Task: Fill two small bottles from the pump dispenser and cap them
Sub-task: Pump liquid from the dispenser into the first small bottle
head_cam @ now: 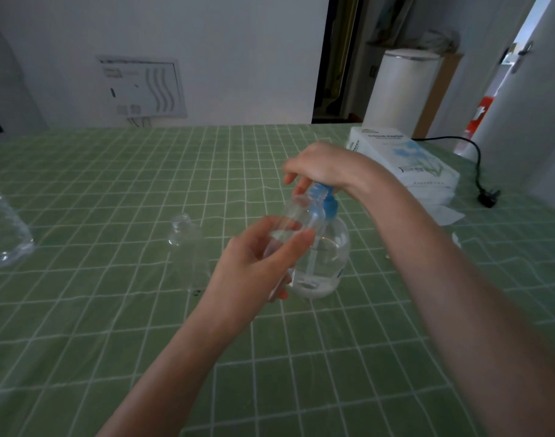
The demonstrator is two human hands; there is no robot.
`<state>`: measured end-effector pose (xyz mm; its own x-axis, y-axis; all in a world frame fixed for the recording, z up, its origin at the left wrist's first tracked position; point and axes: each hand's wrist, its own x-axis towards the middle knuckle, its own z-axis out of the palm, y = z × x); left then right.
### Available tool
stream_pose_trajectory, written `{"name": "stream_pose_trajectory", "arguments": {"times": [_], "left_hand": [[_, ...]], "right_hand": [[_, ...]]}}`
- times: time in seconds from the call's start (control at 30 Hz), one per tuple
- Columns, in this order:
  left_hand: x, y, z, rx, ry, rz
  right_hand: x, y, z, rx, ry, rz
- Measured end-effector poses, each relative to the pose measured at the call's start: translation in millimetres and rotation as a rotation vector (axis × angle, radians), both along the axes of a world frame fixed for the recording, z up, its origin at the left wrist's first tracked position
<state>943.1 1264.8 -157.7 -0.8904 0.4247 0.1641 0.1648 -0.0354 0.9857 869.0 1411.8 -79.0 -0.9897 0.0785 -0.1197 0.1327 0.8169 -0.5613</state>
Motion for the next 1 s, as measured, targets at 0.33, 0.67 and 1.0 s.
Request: {"name": "stream_pose_trajectory", "arguments": {"times": [0.33,0.67,1.0], "left_hand": [[-1,-1,-4,-0.025,-0.013,0.006],[-2,-2,-4,0.003,0.013,-0.013],[-3,-1,-8,-0.013,-0.006,0.004]], "right_hand": [[-3,-1,-10,-0.030,0.001,-0.020],[-1,0,0,-0.004,-0.011,-0.005],[-1,-2,-11,-0.020,-0.007,0.001]]}}
